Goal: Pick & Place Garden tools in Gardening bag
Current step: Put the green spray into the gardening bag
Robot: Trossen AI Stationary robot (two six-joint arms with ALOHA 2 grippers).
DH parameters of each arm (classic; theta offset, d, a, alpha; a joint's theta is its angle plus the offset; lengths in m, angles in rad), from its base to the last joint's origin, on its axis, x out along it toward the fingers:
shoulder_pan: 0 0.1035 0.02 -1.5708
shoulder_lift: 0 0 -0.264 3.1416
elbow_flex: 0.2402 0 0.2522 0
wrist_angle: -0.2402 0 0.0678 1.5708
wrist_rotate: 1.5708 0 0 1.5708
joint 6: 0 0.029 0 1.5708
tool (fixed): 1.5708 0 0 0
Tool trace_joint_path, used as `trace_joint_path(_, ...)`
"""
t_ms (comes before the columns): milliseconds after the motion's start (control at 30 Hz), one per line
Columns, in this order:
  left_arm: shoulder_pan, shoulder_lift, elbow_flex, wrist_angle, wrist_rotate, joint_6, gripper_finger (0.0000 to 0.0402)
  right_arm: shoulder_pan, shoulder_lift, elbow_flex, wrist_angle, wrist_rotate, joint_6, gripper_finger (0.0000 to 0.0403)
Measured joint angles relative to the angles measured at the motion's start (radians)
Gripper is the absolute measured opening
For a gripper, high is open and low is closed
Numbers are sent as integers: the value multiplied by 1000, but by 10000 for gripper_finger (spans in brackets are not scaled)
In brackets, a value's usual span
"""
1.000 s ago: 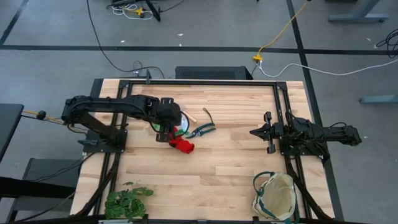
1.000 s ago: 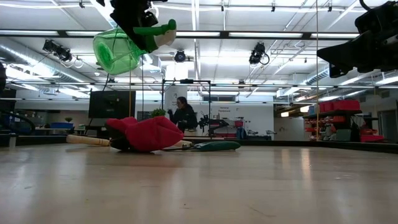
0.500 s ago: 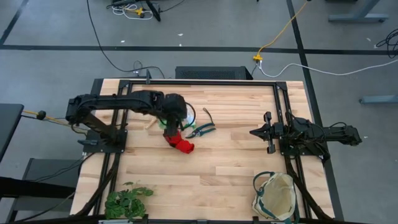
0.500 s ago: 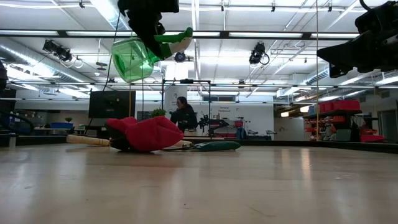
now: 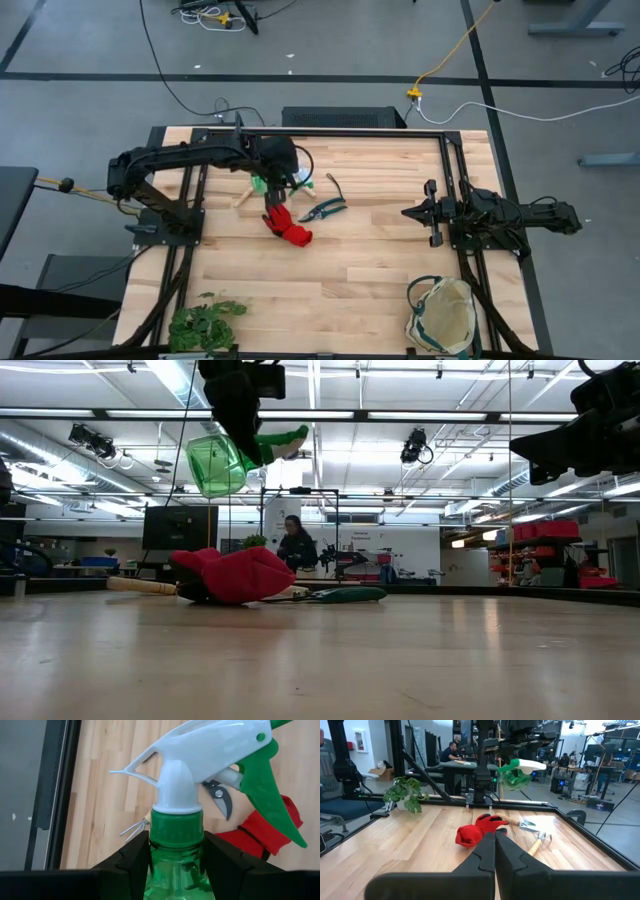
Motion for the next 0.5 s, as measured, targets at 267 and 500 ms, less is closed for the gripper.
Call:
trace_joint_path(267, 10, 0, 0, 0, 1, -9, 167, 0, 0, 0, 0, 0, 0, 2)
trace_joint_path(500, 9, 0, 0, 1, 9, -26, 167, 0, 0, 0, 0, 0, 0, 2)
